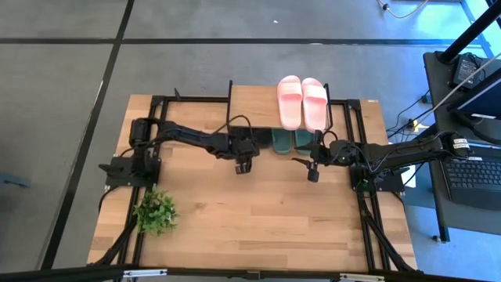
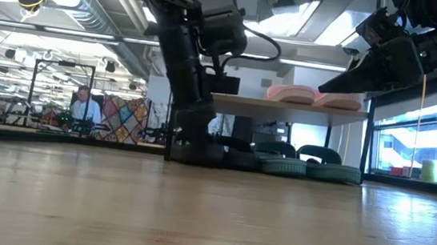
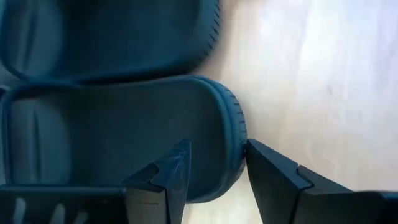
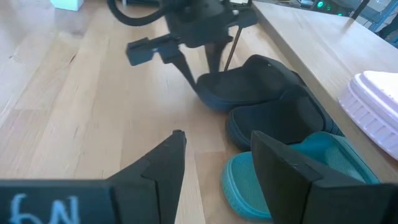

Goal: Pick and place slides into the shelf
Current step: Put the black slide under the shelf

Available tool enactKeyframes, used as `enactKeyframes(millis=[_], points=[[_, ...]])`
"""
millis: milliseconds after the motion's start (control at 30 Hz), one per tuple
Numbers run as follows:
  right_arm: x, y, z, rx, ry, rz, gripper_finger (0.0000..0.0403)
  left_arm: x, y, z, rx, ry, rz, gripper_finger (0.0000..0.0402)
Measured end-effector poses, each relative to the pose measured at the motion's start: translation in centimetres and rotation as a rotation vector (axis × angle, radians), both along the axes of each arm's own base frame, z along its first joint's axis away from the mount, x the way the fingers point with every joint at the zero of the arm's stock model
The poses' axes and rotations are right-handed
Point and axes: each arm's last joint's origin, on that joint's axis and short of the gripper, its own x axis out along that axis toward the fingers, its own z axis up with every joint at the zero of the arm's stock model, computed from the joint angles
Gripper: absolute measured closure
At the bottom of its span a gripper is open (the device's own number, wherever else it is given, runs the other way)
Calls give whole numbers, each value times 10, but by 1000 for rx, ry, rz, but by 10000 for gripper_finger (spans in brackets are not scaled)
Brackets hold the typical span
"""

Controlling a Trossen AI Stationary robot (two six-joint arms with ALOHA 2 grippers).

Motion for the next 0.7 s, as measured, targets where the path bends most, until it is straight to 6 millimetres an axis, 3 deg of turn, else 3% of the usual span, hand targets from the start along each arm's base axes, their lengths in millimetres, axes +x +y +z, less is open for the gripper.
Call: enactKeyframes(millis=[267,700], points=[[0,0,0,0,0,0,219,2,15,2,31,-9,-38,255],[0,0,0,0,0,0,219,1,18,3,99,3,8,255]])
